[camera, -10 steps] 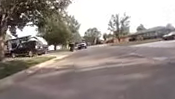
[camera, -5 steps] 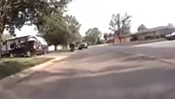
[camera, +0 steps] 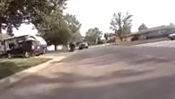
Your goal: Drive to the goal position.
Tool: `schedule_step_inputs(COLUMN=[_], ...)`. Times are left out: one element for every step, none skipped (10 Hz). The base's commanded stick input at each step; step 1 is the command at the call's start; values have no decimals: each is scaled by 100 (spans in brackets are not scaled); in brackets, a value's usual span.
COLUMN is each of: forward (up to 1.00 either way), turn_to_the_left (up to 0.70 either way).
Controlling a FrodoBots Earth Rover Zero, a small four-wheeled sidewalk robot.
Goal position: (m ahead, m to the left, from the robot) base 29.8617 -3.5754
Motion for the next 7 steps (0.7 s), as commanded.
schedule_step_inputs(forward=[100, 100, 100, 100, 100, 100, 100], turn_to_the_left=[0, 0, 0, 0, 0, 0, 0])
